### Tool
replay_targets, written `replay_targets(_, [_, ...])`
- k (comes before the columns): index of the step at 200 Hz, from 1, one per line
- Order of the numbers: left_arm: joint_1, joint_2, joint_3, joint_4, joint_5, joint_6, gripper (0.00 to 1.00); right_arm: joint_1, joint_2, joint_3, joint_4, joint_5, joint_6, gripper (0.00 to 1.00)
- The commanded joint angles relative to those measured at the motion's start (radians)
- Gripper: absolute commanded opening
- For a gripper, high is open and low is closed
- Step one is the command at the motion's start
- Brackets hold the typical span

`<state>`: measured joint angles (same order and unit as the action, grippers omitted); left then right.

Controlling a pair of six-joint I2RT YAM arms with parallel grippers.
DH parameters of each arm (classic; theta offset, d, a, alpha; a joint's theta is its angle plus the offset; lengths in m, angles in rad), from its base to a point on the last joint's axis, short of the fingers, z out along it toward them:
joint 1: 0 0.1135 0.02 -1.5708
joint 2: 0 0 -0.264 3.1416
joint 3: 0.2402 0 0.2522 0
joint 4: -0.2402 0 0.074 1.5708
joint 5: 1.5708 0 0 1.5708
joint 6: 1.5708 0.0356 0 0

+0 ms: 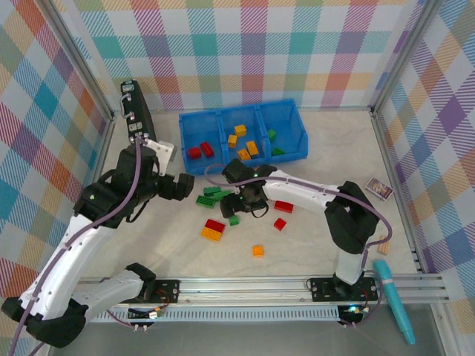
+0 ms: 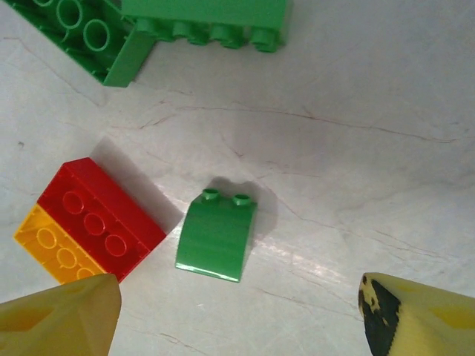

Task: Sort the legos into containers by color
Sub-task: Pick up the lego from the center of the table.

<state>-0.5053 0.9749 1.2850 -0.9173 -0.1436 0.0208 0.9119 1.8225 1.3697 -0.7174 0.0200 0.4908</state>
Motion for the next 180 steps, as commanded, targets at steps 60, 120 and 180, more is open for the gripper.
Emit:
replay_targets(60, [0.008,0.031,0.047,-0.015,-0.029,-0.027,1.0,0.045,0.091,0.034,-0.016,0.013,0.012,0.78])
replay_targets(120, [0.008,0.007,0.048,-0.069,-0.044,-0.044,1.0,0.053,0.142,0.022,-0.018,0.064,0.038,0.62])
replay_targets(180, [0.008,-0.04,0.036,-0.068,-0.074,-0.025,1.0,0.056,0.175,0.009,-0.02,0.118,0.052,0.47])
